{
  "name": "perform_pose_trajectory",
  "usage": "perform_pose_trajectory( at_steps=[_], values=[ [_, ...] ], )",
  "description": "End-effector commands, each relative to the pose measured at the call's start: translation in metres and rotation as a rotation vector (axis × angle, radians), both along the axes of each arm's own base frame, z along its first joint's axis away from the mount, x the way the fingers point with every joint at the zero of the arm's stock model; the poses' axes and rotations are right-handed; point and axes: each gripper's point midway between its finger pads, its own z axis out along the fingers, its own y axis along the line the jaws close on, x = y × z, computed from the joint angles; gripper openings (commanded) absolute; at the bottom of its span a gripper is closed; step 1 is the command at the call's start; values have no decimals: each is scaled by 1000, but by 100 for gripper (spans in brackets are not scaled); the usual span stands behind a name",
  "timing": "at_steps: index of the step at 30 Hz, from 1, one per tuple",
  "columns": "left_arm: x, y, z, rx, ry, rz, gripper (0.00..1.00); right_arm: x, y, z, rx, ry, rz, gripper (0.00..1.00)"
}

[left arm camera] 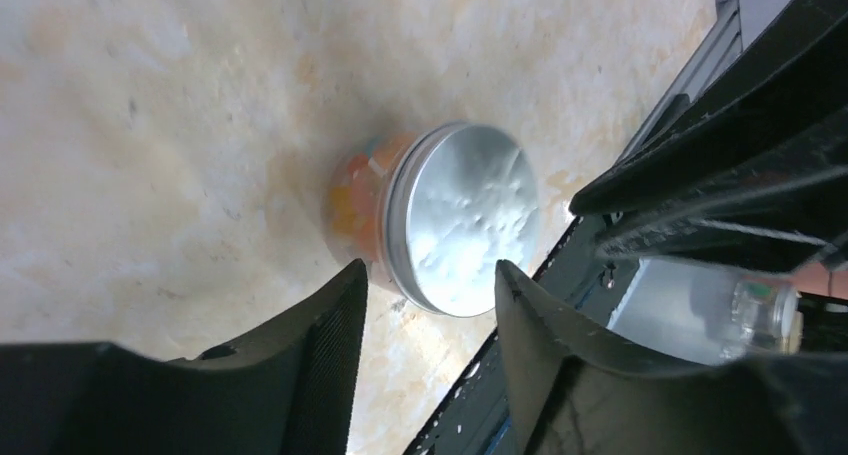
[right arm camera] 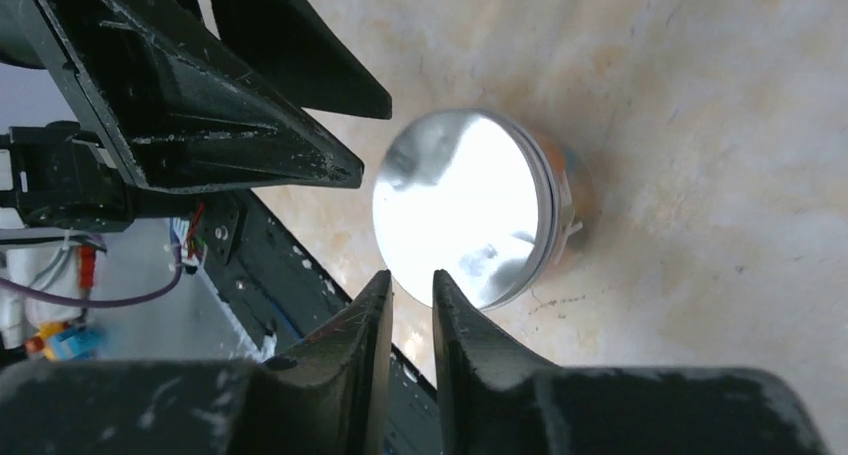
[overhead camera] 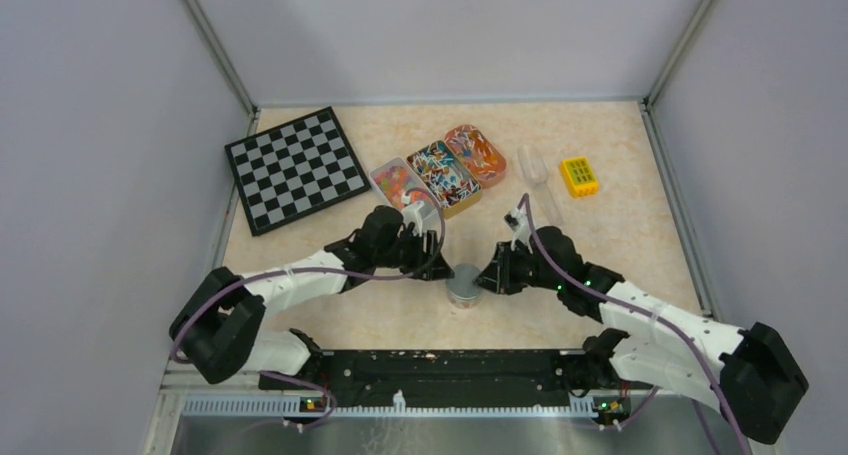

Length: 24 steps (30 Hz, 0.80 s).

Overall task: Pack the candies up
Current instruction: Close the bottle lid on the packing bottle, then reset both arms

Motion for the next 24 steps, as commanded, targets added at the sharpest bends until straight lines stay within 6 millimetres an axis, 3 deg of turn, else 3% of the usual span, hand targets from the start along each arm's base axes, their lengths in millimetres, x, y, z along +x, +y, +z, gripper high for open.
perform_pose_trajectory(
  at_steps=[1,5,7,8,9,14,17,24],
  values=[
    [35,-4,78,-37,-231,52,58,23,-6,68,-29,-199,-28,30],
    [49,6,140,-32,-401,90,72,34,-28,113,-87,-320,-99,71],
    [51,15,170,-40,-492,110,83,36,-39,135,-105,-371,-128,82],
    [53,19,183,-45,-531,130,97,39,-46,144,-123,-398,-154,82],
    [53,24,194,-52,-567,147,98,42,-54,152,-144,-417,-185,83],
    [45,48,244,-91,-712,207,99,57,-111,181,-277,-460,-458,84],
    [39,63,264,-100,-785,247,99,56,-135,190,-293,-479,-564,85],
    [33,91,278,-62,-851,318,99,44,-140,202,-174,-539,-573,85]
  ],
)
